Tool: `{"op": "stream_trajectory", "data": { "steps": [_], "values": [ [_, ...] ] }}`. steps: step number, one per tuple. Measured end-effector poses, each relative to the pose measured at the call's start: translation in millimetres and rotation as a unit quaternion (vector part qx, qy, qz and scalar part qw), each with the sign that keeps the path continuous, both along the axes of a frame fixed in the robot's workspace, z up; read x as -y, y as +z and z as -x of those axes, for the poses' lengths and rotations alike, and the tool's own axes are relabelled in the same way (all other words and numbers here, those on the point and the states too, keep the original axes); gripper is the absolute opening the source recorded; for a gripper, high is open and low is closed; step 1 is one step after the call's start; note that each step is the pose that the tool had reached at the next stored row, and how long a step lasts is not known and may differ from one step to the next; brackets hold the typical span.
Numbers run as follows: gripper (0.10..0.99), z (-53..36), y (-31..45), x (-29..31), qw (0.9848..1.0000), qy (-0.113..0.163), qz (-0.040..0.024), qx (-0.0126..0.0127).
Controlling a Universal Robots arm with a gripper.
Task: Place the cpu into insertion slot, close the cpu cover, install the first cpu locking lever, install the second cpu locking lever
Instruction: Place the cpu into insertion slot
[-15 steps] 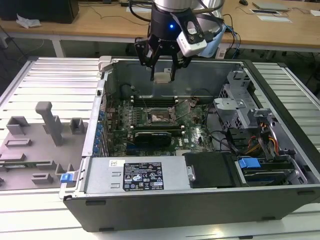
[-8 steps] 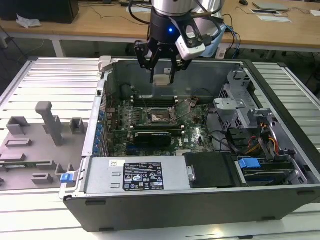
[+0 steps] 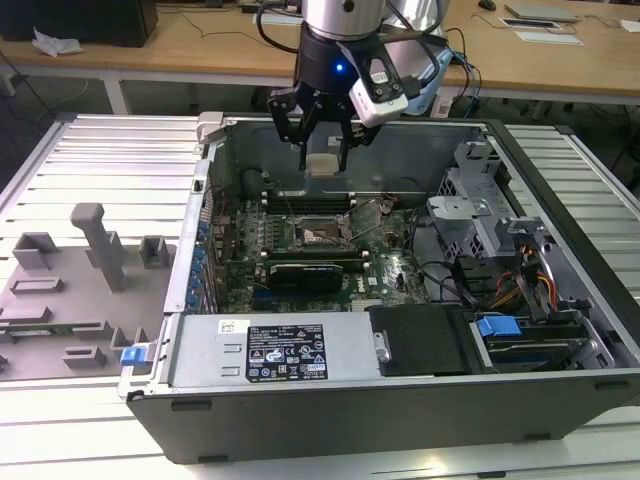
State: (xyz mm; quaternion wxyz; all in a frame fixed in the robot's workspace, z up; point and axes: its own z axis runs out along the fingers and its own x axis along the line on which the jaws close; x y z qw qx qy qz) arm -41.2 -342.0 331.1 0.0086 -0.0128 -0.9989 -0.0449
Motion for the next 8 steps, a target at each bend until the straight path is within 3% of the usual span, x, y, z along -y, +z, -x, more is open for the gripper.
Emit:
{"op": "stream_trajectory", "data": {
  "steps": [8],
  "values": [
    [0.537,1.0,-7.1,0.0,1.0000,0.000,0.0000,0.0003]
  ]
}}
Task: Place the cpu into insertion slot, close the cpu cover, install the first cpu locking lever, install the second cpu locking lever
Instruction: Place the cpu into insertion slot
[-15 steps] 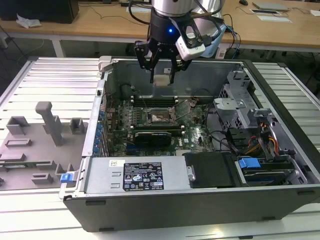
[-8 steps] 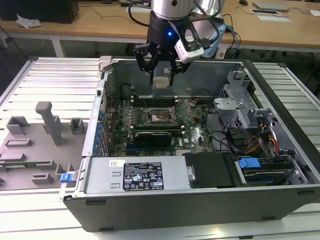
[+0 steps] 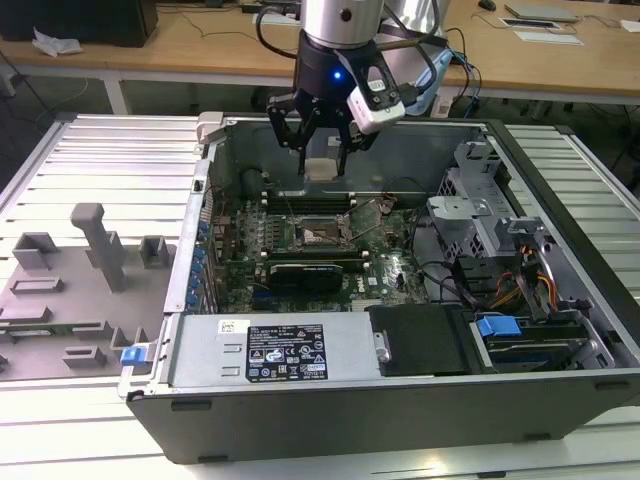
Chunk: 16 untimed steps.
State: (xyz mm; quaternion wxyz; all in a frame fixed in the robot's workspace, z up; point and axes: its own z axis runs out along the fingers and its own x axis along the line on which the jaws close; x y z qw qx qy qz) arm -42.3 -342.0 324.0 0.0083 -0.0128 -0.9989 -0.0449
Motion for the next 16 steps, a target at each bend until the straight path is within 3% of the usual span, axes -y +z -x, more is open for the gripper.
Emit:
{"op": "stream_trajectory", "data": {
  "steps": [9,13,16],
  "values": [
    [0.537,0.2,-18.7,-0.5,1.0000,-0.001,0.0002,0.0003],
    [0.537,-1.0,-23.2,-0.5,0.9997,-0.023,0.0003,0.0003],
    [0.537,-1.0,-25.5,-0.5,0.9987,-0.050,0.0002,0.0003]
  ]
}}
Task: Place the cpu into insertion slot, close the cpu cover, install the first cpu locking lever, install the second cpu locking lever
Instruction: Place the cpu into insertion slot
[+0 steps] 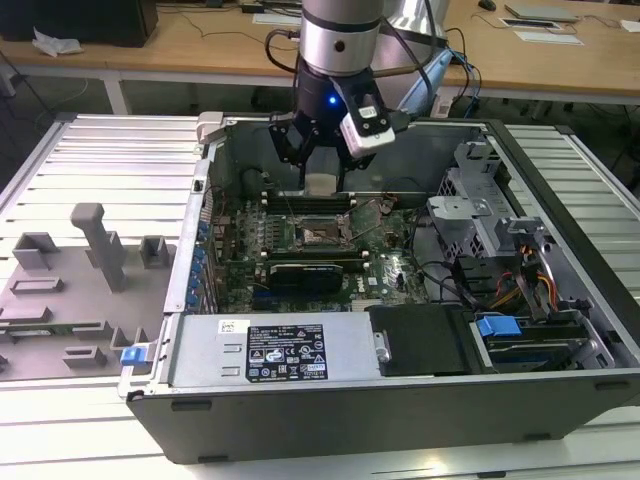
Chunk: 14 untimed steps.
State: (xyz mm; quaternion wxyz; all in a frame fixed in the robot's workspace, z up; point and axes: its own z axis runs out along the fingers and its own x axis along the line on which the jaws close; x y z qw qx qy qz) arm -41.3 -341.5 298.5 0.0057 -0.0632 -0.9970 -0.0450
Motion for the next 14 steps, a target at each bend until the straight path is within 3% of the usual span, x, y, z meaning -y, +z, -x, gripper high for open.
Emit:
{"op": "stream_trajectory", "data": {
  "steps": [4,7,14],
  "values": [
    [0.537,0.0,-2.6,0.0,0.9992,-0.040,0.0000,0.0000],
    [0.537,0.0,-4.1,0.0,0.9973,-0.074,0.0001,-0.0001],
    [0.537,0.0,-7.0,0.0,0.9901,-0.141,0.0000,0.0000]
  ]
}}
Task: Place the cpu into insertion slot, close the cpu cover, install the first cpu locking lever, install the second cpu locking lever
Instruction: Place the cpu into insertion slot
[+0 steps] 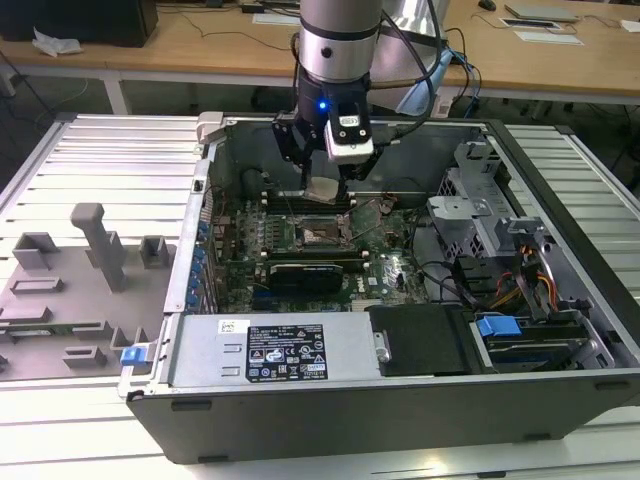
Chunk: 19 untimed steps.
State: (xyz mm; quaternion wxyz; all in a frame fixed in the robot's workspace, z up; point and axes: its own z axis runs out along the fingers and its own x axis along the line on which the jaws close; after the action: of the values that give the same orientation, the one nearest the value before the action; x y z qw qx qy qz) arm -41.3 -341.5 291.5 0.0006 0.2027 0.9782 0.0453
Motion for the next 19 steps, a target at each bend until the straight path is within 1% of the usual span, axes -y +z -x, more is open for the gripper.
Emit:
{"op": "stream_trajectory", "data": {
  "steps": [3,5,6,8,9,10,12,13,14,15,18,19],
  "values": [
    [0.537,0.0,-1.0,0.0,0.9996,-0.027,0.0000,0.0000],
    [0.537,0.0,-1.8,0.0,0.9989,-0.046,0.0000,0.0000],
    [0.537,0.0,-2.3,0.0,0.9981,-0.061,0.0000,0.0000],
    [0.537,0.0,-3.3,0.0,0.9956,-0.093,0.0000,0.0000],
    [0.537,0.0,-3.6,0.0,0.9948,-0.102,0.0000,0.0000],
    [0.537,0.0,-3.9,0.0,0.9935,-0.113,0.0000,0.0000],
    [0.537,0.0,-4.7,0.0,0.9895,-0.145,0.0000,0.0000],
    [0.537,0.0,-5.1,0.0,0.9878,-0.156,0.0000,0.0000],
    [0.537,0.0,-5.3,0.0,0.9864,-0.164,0.0000,0.0000],
    [0.537,0.0,-5.6,0.0,0.9845,-0.176,0.0000,0.0000],
    [0.537,0.0,-6.3,0.0,0.9796,-0.201,0.0000,0.0000],
    [0.537,0.0,-6.7,0.0,0.9764,-0.216,0.0000,0.0000]
  ]
}}
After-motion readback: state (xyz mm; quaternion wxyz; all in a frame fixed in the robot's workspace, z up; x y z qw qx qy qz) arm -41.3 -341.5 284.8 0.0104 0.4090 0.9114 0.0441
